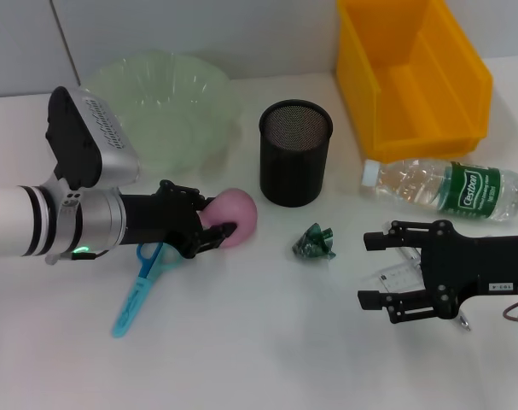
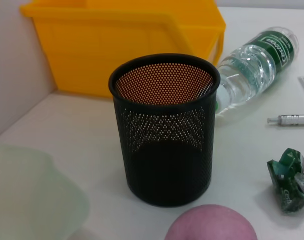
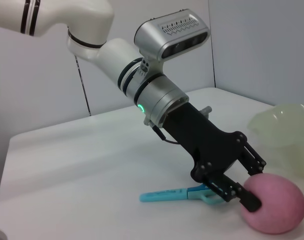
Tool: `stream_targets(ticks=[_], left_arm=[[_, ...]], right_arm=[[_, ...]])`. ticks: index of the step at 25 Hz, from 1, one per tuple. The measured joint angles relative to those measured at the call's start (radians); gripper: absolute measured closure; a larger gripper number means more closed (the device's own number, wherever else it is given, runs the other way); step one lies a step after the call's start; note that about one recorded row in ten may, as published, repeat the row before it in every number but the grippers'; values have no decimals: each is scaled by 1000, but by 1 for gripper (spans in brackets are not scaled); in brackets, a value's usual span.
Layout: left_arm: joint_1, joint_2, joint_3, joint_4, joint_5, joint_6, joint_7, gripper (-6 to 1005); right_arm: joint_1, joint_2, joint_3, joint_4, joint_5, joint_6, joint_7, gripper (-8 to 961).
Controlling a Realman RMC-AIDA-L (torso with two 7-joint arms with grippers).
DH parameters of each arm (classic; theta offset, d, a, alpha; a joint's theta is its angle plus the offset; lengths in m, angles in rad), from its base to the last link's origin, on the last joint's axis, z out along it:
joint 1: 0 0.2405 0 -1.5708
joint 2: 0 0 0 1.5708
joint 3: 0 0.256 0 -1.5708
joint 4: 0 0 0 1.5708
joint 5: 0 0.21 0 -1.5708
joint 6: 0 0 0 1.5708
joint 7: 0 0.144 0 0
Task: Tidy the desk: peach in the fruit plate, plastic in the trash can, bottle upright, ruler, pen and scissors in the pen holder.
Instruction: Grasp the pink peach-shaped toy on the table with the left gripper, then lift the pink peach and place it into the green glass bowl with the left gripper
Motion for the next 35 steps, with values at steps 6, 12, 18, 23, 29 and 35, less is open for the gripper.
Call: stream_targets(ticks=[6,12,18,23,29,35], left_arm=[[67,5,-29,148,-2,95,-67,585],[137,6,-166,290,-15,141,-87,649],[130,7,-255,289,-75,106,-70,698],[11,17,-312,133,-70,-94,-72,727],[-12,11,-313,97,-71,-153,-44,737],[-16,10,-324,91,-78,-174,-43,584]], right_arm=[[0,1,0,0,3,0,1,119],[-1,1,0,0,6,-1,1,120],[5,1,0,0,9,-14,2,119],[12,1,-7,0,10,-15,15,119],[17,3,-8,0,12,-15,18,119],[28,4,-6,8,12,-15,28,120]])
